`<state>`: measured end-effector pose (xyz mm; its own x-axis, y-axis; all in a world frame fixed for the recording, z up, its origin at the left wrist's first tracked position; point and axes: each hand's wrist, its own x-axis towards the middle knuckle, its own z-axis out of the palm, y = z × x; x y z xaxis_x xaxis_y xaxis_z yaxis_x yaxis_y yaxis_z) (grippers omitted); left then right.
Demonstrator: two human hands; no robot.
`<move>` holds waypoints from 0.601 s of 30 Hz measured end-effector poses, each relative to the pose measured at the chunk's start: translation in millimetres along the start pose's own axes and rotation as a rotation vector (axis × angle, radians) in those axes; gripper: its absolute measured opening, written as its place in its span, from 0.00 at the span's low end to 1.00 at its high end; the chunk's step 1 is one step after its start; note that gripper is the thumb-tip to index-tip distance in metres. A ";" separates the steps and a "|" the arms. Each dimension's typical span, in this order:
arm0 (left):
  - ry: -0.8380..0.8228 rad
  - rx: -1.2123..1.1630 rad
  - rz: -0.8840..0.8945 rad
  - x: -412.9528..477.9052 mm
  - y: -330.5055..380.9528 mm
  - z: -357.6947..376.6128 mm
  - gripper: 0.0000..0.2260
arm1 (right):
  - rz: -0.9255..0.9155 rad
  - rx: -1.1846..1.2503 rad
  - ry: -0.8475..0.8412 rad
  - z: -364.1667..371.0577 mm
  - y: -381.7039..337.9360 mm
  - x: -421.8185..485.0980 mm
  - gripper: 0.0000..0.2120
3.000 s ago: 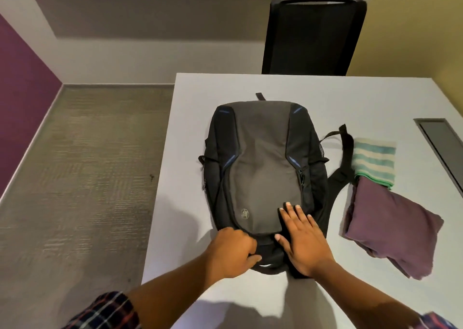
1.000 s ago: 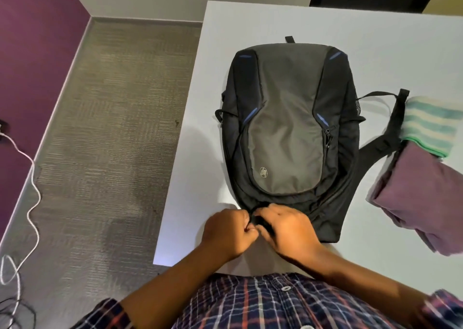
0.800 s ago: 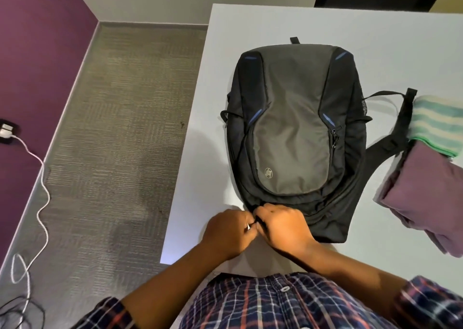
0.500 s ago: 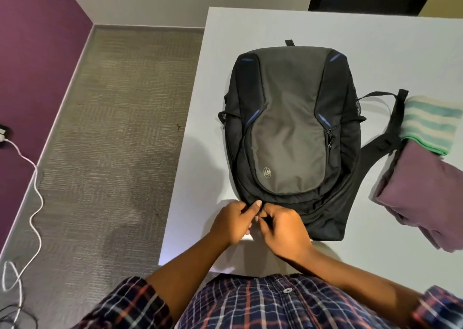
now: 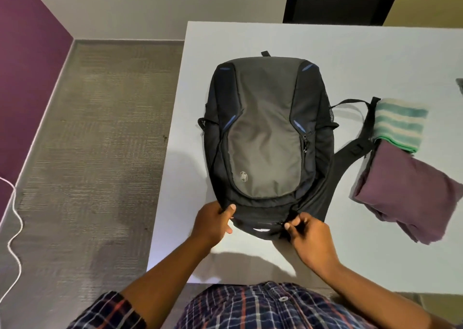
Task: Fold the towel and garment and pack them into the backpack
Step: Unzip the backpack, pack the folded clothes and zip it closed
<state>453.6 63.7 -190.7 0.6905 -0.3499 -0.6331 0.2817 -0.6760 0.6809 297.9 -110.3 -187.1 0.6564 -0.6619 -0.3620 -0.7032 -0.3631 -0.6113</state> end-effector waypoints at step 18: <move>0.127 0.756 0.950 -4.3 51.2 82.0 0.14 | -0.167 0.248 -0.028 -61.1 9.5 12.2 0.09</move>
<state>410.4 -22.6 -183.3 0.4830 -0.8728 0.0698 -0.7999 -0.4074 0.4406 282.5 -161.9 -154.3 0.7675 -0.5865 -0.2589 -0.4984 -0.2918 -0.8163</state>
